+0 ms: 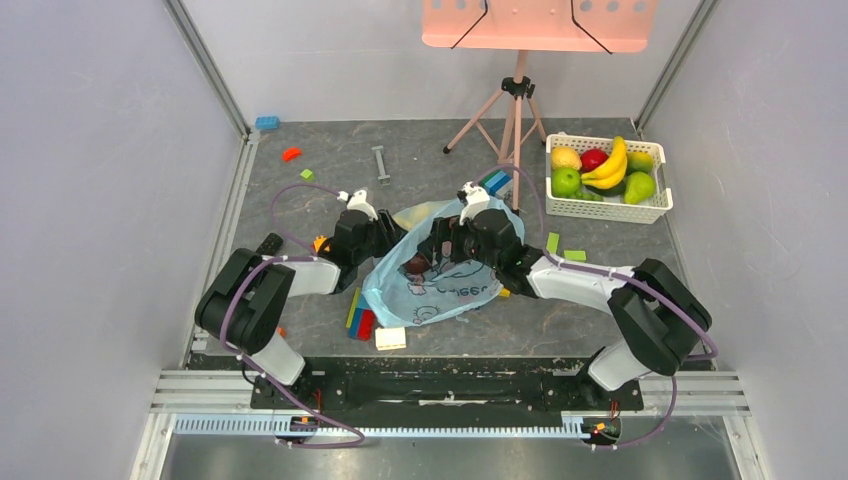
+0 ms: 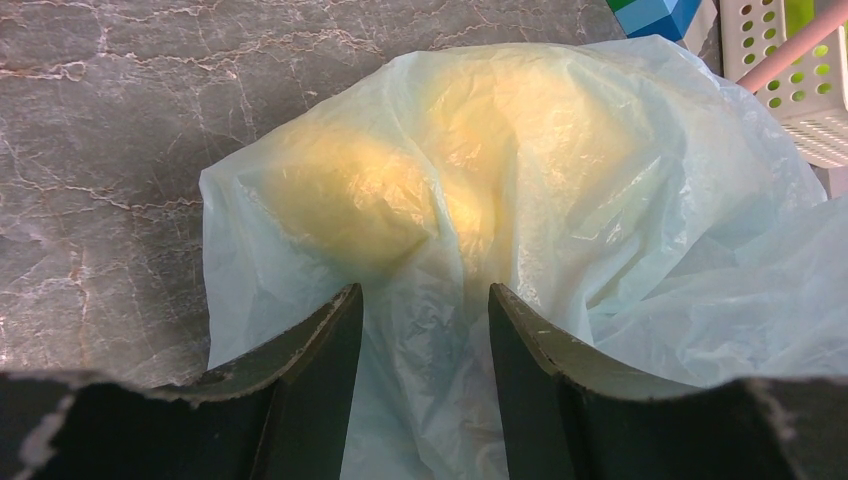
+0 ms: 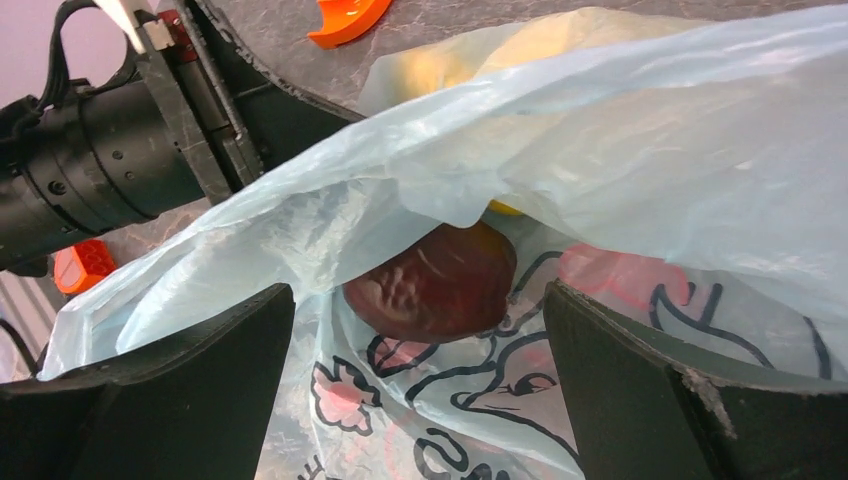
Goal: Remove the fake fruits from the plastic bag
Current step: Take out the fake fruit from the plastic bag.
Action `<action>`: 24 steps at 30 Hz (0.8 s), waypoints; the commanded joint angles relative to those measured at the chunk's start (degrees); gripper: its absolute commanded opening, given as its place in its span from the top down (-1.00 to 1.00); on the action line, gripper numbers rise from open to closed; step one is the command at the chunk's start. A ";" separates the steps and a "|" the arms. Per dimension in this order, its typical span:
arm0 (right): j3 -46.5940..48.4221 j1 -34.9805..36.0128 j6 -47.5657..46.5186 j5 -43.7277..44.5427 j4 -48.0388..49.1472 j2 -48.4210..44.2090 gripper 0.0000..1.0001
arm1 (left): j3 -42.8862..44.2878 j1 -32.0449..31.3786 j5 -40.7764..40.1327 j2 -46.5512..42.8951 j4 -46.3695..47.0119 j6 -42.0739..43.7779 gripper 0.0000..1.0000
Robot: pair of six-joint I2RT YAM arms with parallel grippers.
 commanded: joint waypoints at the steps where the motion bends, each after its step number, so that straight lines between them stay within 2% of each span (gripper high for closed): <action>1: 1.80 0.39 0.03 -5.05 2.03 1.80 -0.96 | 1.82 -0.09 -0.24 0.45 0.75 -1.45 -0.13; 9: 4.98 2.83 -3.62 -4.43 1.65 7.61 -0.96 | 1.90 -0.08 -0.15 0.61 0.73 -1.55 -0.14; 24: 10.80 5.99 -9.88 4.53 -5.14 13.51 -0.96 | 1.94 -0.06 0.20 0.81 0.64 -1.57 -0.15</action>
